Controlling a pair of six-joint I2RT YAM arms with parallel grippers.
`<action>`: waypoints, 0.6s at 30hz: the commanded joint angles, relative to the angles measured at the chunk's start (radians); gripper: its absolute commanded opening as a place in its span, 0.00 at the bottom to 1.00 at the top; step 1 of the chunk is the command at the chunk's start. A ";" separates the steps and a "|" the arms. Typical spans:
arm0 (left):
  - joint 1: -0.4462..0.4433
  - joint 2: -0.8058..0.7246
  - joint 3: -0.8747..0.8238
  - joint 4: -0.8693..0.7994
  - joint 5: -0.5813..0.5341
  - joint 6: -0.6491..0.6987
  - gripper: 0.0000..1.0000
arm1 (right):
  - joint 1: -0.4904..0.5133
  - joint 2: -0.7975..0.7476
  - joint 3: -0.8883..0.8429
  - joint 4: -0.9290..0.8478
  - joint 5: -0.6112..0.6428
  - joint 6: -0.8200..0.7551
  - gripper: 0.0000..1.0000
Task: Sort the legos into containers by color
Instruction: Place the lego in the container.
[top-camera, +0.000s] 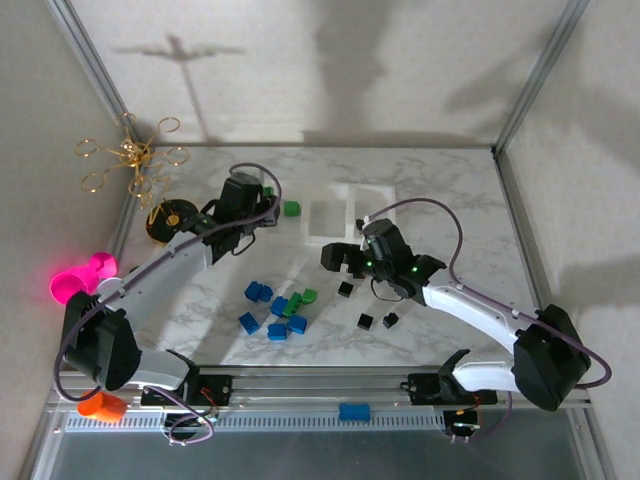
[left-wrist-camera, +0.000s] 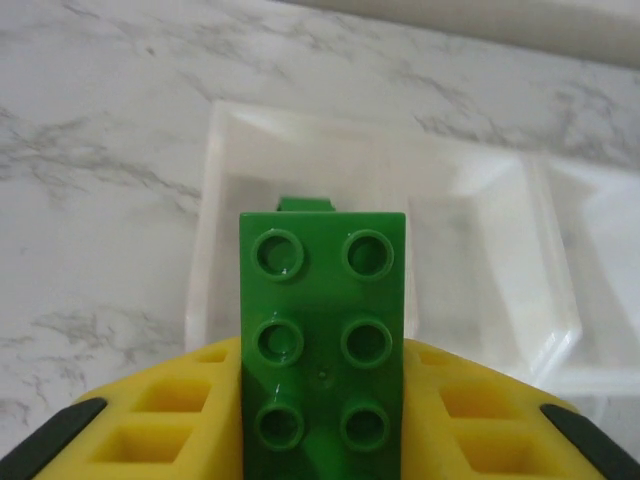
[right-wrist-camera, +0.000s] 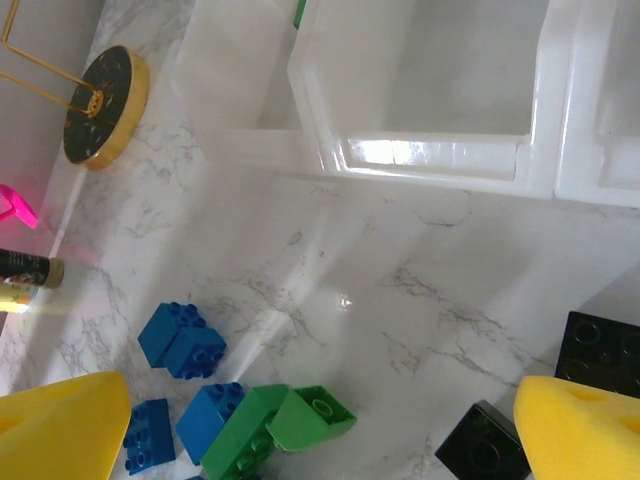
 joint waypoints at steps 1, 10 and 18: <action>0.037 0.090 0.058 0.005 -0.017 -0.041 0.09 | 0.007 0.011 0.039 0.029 0.024 0.007 0.99; 0.038 0.359 0.207 0.035 0.035 -0.043 0.09 | 0.006 0.017 0.038 0.018 0.057 0.002 0.99; 0.025 0.514 0.299 0.014 -0.009 -0.027 0.19 | 0.006 0.013 0.030 0.008 0.069 -0.009 0.99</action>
